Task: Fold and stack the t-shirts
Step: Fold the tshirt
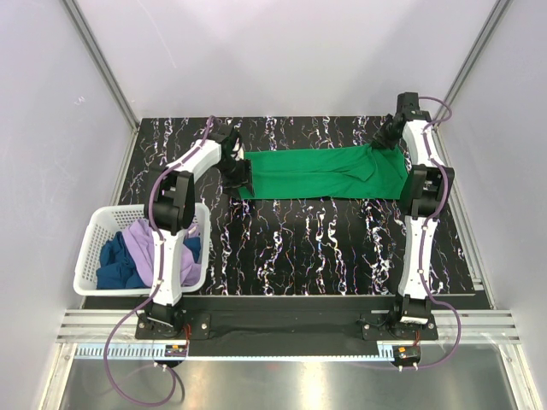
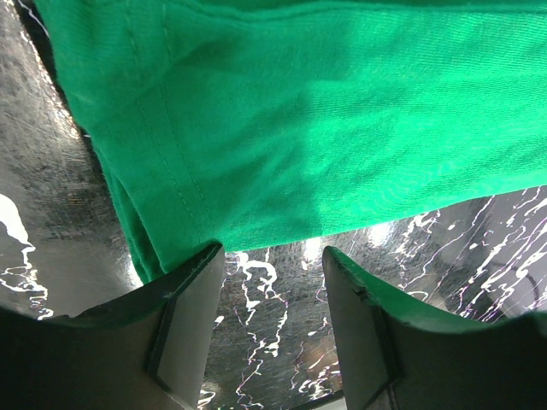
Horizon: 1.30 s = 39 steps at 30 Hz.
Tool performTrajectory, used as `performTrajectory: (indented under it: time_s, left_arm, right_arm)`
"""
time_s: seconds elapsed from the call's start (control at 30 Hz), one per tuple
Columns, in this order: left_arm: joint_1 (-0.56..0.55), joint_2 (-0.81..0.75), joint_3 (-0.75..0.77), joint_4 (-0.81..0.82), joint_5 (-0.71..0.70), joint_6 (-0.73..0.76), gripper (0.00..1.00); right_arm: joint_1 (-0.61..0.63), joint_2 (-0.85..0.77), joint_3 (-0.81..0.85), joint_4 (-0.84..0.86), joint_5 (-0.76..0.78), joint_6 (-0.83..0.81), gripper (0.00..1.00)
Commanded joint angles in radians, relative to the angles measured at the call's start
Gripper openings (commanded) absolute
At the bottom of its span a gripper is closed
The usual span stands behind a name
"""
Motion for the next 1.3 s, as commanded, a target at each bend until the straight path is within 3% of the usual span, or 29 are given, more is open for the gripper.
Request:
performTrajectory:
  time_s: [0.0,0.53,1.0,1.07,1.13,1.2,1.27]
  left_arm:
    - [0.007,0.013,-0.045,-0.02,-0.064,0.014,0.57]
    - [0.009,0.021,-0.036,-0.02,-0.053,0.017,0.57]
    - [0.024,0.027,-0.019,-0.027,-0.039,0.026,0.57]
    - [0.027,0.029,-0.016,-0.028,-0.038,0.026,0.57]
    - [0.029,0.027,-0.016,-0.03,-0.036,0.026,0.57]
    - [0.03,0.024,-0.017,-0.028,-0.032,0.026,0.57]
    - [0.033,0.018,-0.019,-0.03,-0.029,0.026,0.57]
  right_arm:
    - [0.007,-0.095,0.029,0.041,-0.005,0.013,0.0]
    - [-0.001,0.013,0.153,0.095,-0.054,0.055,0.0]
    - [-0.005,0.0,0.037,0.078,-0.014,0.032,0.04]
    - [-0.005,0.0,0.04,0.063,0.007,0.032,0.1]
    - [-0.01,0.005,0.044,0.058,-0.006,0.039,0.28]
    - [-0.014,0.017,0.074,0.023,-0.024,0.039,0.34]
    - [-0.015,0.004,0.098,-0.041,-0.002,0.039,0.49]
